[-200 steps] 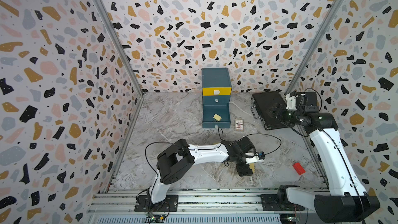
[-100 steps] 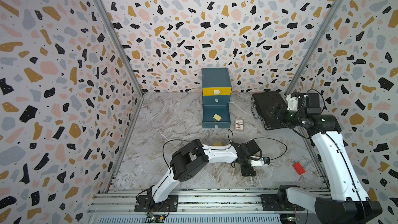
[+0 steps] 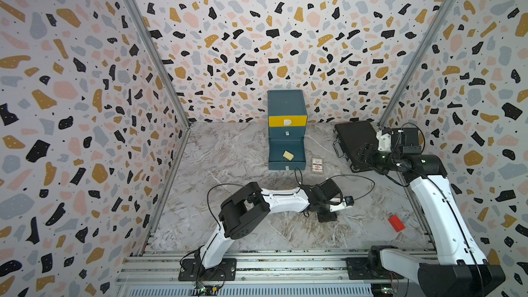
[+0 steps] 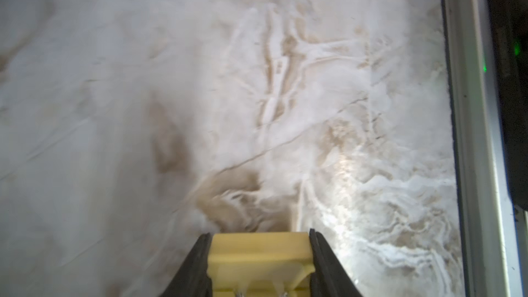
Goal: Put the binder clips in the drawer according to color
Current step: Pick up the binder clip at the center of the board, then place the binder clip in the drawer.
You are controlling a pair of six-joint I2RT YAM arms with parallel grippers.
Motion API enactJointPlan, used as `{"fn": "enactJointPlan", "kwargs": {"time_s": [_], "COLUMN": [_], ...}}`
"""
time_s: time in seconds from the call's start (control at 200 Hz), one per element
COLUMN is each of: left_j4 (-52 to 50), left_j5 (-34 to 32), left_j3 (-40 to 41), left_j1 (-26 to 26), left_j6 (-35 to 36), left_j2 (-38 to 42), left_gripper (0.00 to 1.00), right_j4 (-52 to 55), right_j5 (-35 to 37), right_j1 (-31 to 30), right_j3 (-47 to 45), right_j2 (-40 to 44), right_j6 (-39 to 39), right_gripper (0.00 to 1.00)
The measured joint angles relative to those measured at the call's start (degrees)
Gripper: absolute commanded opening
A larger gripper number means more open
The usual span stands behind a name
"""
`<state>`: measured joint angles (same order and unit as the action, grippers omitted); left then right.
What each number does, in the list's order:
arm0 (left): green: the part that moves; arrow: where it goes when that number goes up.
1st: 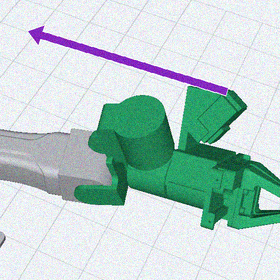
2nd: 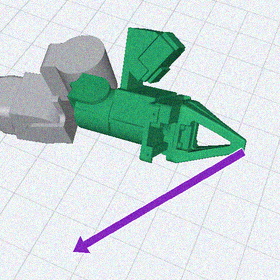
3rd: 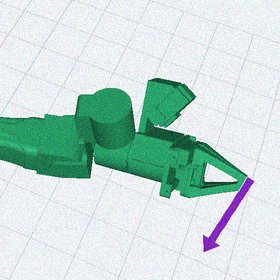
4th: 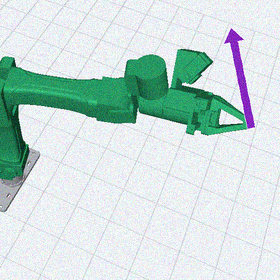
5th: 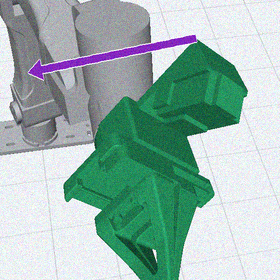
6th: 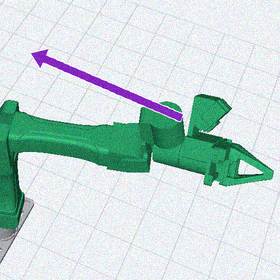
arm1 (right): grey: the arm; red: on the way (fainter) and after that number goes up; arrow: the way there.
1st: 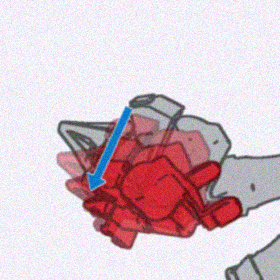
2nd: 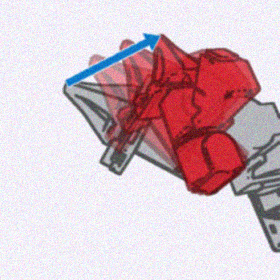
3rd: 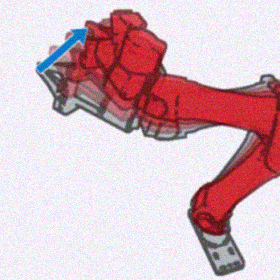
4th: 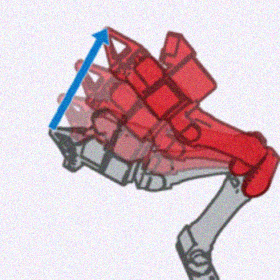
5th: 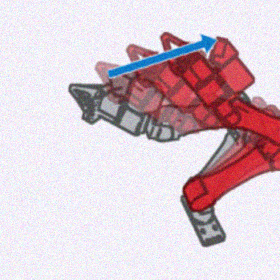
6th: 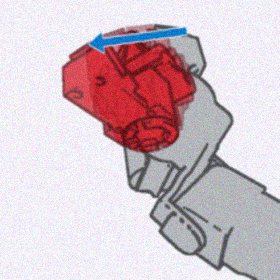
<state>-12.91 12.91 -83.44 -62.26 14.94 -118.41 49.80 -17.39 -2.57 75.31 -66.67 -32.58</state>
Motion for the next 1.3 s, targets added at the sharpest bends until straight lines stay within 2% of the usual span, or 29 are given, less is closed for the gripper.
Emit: {"fn": "enactJointPlan", "kwargs": {"time_s": [0.2,0.385,0.681,0.871,1.116,1.181,1.296], "left_j4": [1.84,1.92,2.45,2.03,2.05,2.21,2.47], "left_j5": [-0.74,-4.31,-6.82,-9.27,-11.87,-12.48,-13.64], "left_j3": [0.28,-2.34,-11.78,-14.86,-14.99,-14.95,-14.78], "left_j1": [10.73,19.76,33.31,34.23,33.59,33.59,33.59], "left_j6": [-3.28,-9.07,-22.29,-24.87,-27.65,-28.09,-29.18], "left_j2": [7.56,7.72,-0.79,-5.77,-7.52,-7.52,-7.52], "left_gripper": [0.25,0.28,0.28,0.31,0.34,0.42,0.67], "right_j4": [-1.51,-3.80,-10.08,-12.72,-17.14,-17.94,-19.76], "right_j5": [0.15,-0.94,-1.03,-0.70,1.25,2.03,4.09], "right_j1": [0.00,-1.36,-14.60,-18.69,-25.64,-27.89,-31.91], "right_j3": [-2.21,-3.15,-10.97,-13.66,-15.61,-15.78,-15.39], "right_j2": [0.00,-2.05,-12.72,-13.33,-16.98,-18.32,-21.11], "right_j6": [-0.39,0.39,1.75,1.70,1.09,0.90,1.36], "right_gripper": [0.71,0.68,0.65,0.65,0.68,0.71,0.74]}}
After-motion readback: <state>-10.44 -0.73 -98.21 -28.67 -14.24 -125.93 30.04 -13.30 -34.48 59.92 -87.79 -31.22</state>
